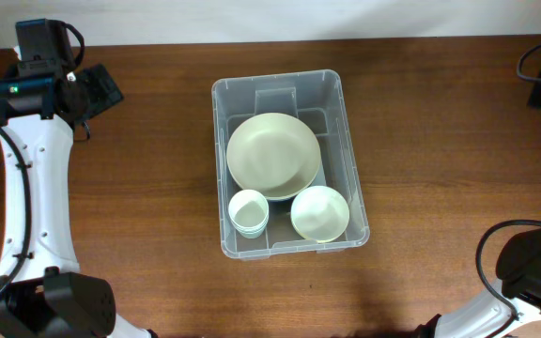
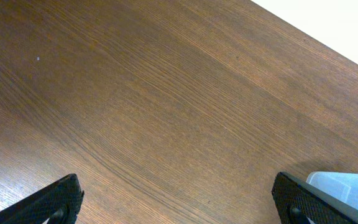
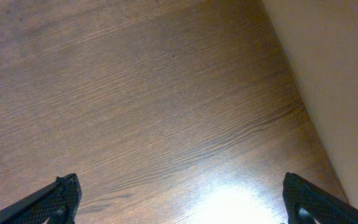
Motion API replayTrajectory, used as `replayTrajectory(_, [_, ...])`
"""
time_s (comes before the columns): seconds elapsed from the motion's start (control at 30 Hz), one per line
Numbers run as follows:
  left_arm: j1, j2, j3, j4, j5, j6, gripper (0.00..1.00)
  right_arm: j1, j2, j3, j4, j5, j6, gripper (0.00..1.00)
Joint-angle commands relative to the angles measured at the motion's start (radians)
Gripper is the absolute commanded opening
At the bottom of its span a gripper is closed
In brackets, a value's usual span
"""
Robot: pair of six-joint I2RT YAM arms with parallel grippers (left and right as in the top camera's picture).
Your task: Pack container
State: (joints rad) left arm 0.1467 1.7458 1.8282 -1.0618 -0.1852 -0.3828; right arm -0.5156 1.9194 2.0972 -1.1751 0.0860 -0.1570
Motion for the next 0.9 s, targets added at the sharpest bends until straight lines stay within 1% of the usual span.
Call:
replayTrajectory(0.0, [0.005,0.008,0.001,0.002,-0.014,-0.006,1.00,-0.002,0.000,0.013,0.001,0.001,0.009,0.99])
replayTrajectory(0.1, [0.005,0.008,0.001,0.002,-0.014,-0.006,1.00,-0.003,0.000,0.013,-0.002,-0.002,0.009,0.99])
replayTrajectory(0.17, [0.005,0.008,0.001,0.003,-0.014,-0.006,1.00,0.000,0.000,0.013,0.011,-0.059,0.009,0.99])
replayTrajectory(0.23, [0.005,0.008,0.001,0.002,-0.014,-0.006,1.00,0.014,-0.031,0.013,0.062,-0.216,0.009,0.99])
replayTrajectory(0.27, [0.005,0.008,0.001,0.003,-0.014,-0.006,1.00,0.024,-0.048,0.013,0.072,-0.243,0.009,0.99])
replayTrajectory(0.3, [0.005,0.008,0.001,0.002,-0.014,-0.006,1.00,0.053,-0.101,0.013,0.110,-0.275,0.009,0.99])
replayTrajectory(0.4, [0.005,0.008,0.001,0.002,-0.014,-0.006,1.00,0.106,-0.197,0.013,0.151,-0.274,0.008,0.99])
replayTrajectory(0.6, [0.005,0.008,0.001,0.003,-0.014,-0.006,1.00,0.246,-0.465,0.013,0.132,-0.225,0.008,0.99])
replayTrajectory(0.7, [0.005,0.008,0.001,0.002,-0.014,-0.006,0.99,0.306,-0.587,-0.024,0.117,-0.225,0.008,0.99])
replayTrajectory(0.73, [0.005,0.008,0.001,0.002,-0.014,-0.006,1.00,0.318,-0.621,-0.048,0.117,-0.224,0.008,0.99])
replayTrajectory(0.77, [0.005,0.008,0.001,0.003,-0.014,-0.006,1.00,0.335,-0.691,-0.110,0.126,-0.225,0.008,0.99])
replayTrajectory(0.8, [0.005,0.008,0.001,0.003,-0.014,-0.006,1.00,0.346,-0.776,-0.221,0.164,-0.224,0.008,0.99])
replayTrajectory(0.87, [0.005,0.008,0.001,0.003,-0.014,-0.006,1.00,0.346,-0.889,-0.389,0.252,-0.225,0.008,0.99])
